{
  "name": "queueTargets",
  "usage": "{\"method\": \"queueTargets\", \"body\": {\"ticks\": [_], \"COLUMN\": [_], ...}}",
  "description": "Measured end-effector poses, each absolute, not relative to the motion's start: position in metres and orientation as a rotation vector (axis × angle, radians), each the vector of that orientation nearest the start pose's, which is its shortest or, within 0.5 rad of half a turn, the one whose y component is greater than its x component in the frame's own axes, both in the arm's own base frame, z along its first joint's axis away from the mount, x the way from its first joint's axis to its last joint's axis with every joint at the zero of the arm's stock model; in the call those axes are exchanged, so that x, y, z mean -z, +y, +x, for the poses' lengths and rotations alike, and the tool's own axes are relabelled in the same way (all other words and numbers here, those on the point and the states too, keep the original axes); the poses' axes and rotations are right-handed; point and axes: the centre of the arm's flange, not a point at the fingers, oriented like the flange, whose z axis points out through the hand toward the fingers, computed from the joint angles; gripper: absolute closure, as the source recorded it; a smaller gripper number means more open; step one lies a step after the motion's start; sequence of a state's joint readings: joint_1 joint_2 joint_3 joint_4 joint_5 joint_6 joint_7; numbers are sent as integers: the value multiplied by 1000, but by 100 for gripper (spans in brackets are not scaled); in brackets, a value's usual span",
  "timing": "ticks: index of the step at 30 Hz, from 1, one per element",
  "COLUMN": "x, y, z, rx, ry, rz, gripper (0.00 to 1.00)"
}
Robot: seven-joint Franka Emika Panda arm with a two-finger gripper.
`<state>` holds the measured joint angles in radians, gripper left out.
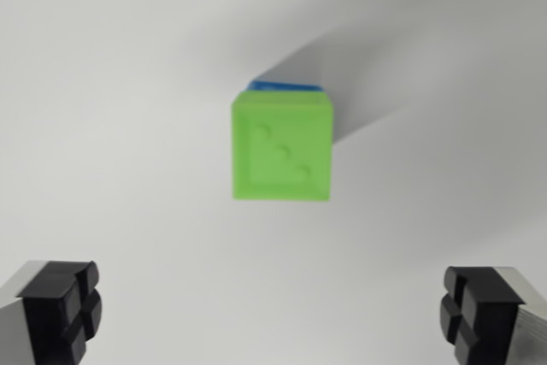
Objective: Stack cube
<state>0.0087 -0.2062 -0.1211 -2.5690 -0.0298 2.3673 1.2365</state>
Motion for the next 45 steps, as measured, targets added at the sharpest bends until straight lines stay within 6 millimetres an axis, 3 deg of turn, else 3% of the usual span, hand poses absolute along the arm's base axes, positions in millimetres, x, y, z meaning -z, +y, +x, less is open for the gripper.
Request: {"method": "queueTargets", "body": {"ticks": [24, 36, 45], "x": [-430, -458, -467], "y": [-48, -49, -49], "z": [431, 431, 431], "rx": [-1, -1, -2], "ry": [1929, 1929, 1930], "rz": [-2469, -2470, -2470], "gripper": [0, 0, 0]}}
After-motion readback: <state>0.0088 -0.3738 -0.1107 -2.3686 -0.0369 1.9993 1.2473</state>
